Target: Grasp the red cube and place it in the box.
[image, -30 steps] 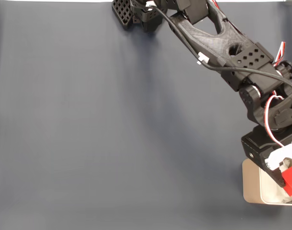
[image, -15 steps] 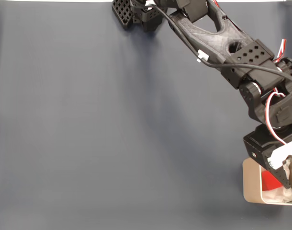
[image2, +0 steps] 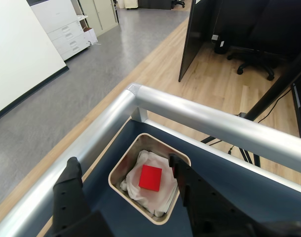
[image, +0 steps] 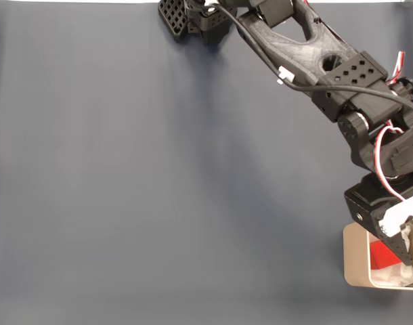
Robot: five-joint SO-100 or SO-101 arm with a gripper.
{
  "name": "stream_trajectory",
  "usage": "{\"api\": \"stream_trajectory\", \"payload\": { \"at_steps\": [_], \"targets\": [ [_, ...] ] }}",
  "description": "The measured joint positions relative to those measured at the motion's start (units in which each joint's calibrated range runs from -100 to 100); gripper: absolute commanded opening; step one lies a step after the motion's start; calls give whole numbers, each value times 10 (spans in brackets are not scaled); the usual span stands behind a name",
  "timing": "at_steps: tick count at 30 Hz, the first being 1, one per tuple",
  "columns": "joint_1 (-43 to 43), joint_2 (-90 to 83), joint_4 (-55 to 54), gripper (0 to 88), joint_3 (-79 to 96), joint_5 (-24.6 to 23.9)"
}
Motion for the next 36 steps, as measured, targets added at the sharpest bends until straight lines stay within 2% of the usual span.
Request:
{"api": "stream_trajectory", "payload": {
  "at_steps": [3,6,12,26,36],
  "targets": [
    [0,-4,-2,369,11,0],
    [1,-17,-3,282,25,0],
    [8,-61,-5,0,61,1],
    [98,-263,-20,0,275,1],
    [196,-495,-57,0,553,-1]
  ]
}}
